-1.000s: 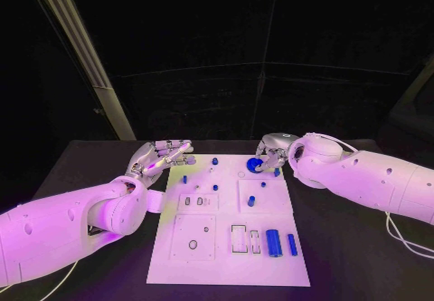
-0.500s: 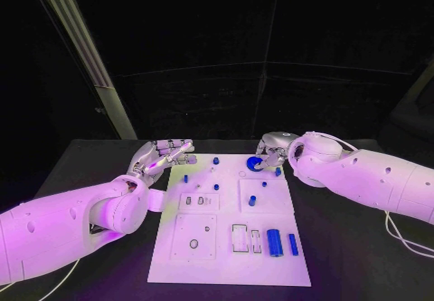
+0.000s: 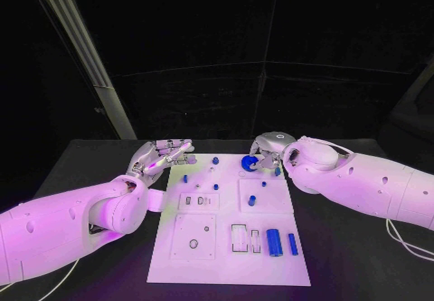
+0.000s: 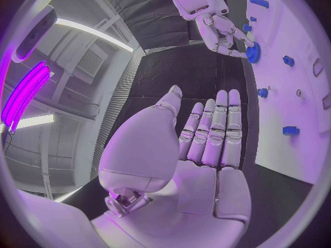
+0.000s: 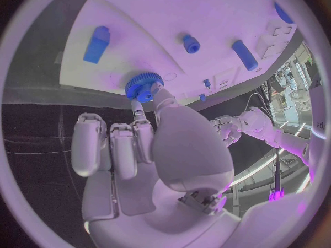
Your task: Assemble the parts on the task board
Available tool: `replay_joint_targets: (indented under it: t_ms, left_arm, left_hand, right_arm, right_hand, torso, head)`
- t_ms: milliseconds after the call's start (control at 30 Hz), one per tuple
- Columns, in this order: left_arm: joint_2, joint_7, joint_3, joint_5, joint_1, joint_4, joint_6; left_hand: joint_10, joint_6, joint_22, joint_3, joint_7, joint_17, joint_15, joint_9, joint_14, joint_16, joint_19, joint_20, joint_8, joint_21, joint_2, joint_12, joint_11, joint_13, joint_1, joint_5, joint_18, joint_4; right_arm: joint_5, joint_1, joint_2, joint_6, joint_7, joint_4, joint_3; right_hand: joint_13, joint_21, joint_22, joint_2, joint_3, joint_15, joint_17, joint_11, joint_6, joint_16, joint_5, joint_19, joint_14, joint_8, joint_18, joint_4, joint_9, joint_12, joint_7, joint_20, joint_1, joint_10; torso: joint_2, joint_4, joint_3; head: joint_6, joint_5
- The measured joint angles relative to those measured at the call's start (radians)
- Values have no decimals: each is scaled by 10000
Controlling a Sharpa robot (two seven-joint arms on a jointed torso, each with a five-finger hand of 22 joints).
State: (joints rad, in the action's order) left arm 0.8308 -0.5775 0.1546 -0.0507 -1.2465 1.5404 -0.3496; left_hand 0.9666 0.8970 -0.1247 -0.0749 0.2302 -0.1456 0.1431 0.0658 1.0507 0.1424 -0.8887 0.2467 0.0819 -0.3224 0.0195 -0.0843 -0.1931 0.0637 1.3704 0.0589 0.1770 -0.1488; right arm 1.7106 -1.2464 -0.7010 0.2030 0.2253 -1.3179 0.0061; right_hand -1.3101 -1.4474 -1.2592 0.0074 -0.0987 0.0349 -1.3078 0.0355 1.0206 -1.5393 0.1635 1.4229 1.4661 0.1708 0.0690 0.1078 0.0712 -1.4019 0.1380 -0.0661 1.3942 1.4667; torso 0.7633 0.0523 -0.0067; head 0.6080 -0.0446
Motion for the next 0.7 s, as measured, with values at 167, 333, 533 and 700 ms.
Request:
replay_joint_targets:
  t_ms: [167,333,533,700]
  left_arm:
    - [0,3,0,0,1,0,4]
    - [2,7,0,0,2,2,7]
    - [6,11,0,0,2,5,8]
    - [-7,12,0,0,2,6,11]
  left_hand:
    - [0,0,0,0,0,0,0,0,0,0,0,0,0,0,0,0,0,0,0,0,0,0]
    - [0,0,0,2,0,1,0,0,0,0,0,0,0,0,0,0,0,0,0,0,1,2]
    - [0,0,-1,28,0,1,0,0,0,0,0,0,0,0,0,0,0,0,0,0,0,28]
    - [0,0,-1,28,0,2,0,0,0,0,0,0,0,0,0,0,0,0,0,0,0,28]
  right_arm:
    - [229,1,-71,423,3,-420,1]
    - [358,1,18,682,29,-702,4]
    - [441,1,519,793,58,-696,4]
    - [467,0,926,813,130,-525,-12]
  right_hand:
    - [1,0,-59,0,-73,0,0,0,0,0,88,36,0,-7,2,-17,-8,0,0,-36,1,0]
    - [1,0,-78,0,-75,-1,1,1,-1,0,88,36,0,-27,2,-18,-8,0,0,-36,1,0]
    - [1,-39,-100,-1,-89,-4,1,2,-2,0,87,73,3,-66,3,-28,-8,0,-2,1,1,0]
    - [2,-40,-108,-5,-157,-5,1,2,-4,0,87,73,3,-123,4,12,-8,0,-4,1,-4,-1]
  torso:
    - [0,16,-4]
    - [0,23,-9]
    - [0,22,-8]
    - [1,19,-9]
  head:
    - [-5,15]
    - [-12,69]
    - [4,154]
    - [16,174]
